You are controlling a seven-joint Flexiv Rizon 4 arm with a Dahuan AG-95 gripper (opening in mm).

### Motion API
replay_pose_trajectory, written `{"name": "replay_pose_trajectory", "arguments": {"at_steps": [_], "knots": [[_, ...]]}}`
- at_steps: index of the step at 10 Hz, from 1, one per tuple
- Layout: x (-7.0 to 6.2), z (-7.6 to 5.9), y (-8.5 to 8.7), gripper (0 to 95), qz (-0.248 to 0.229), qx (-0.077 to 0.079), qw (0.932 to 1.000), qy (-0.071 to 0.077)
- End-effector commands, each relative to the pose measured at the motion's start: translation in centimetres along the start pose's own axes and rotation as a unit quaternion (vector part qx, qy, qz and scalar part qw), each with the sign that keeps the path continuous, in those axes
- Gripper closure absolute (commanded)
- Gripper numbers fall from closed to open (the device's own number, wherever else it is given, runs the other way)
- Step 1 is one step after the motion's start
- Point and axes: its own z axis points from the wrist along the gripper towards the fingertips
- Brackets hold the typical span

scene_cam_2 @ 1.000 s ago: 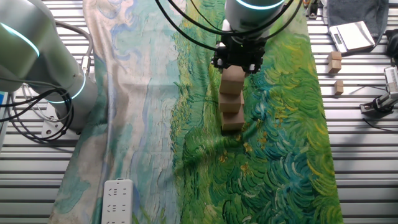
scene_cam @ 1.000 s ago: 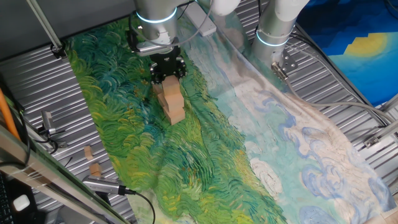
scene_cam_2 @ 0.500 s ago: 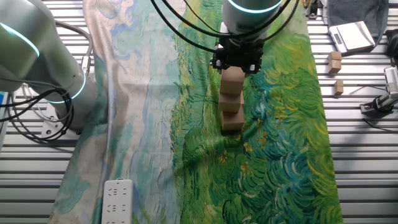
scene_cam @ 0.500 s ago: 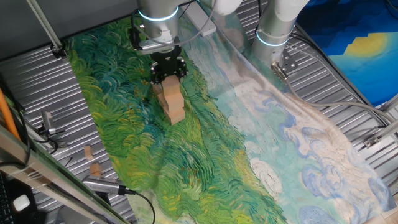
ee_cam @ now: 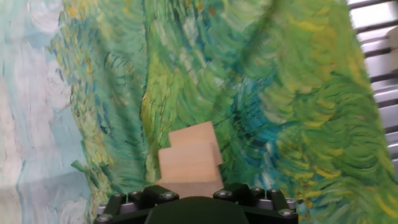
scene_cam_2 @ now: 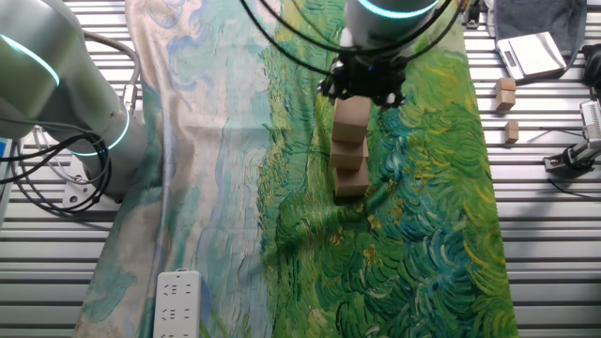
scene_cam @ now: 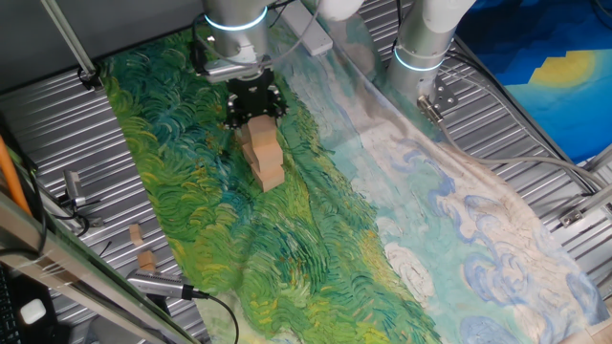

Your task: Stack the blocks into a pyramid shape

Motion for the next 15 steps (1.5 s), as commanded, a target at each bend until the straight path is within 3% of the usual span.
{"name": "replay_pose_trajectory", "arguments": {"at_steps": [1,3,5,7,11,15], "knots": [[-1.0,-1.0,-1.2,57.0,0.015,0.004,0.9999,0.006],[-2.1,-1.8,-2.2,95.0,0.03,0.002,0.9995,0.008],[-2.8,-2.1,-3.8,95.0,0.026,0.004,0.9996,0.01],[-2.3,-1.6,-6.2,95.0,0.026,0.003,0.9996,0.006],[-0.7,2.1,-13.1,95.0,0.015,0.004,0.9999,0.006],[0.8,4.8,-15.7,95.0,-0.004,0.004,1.0,0.001]]}}
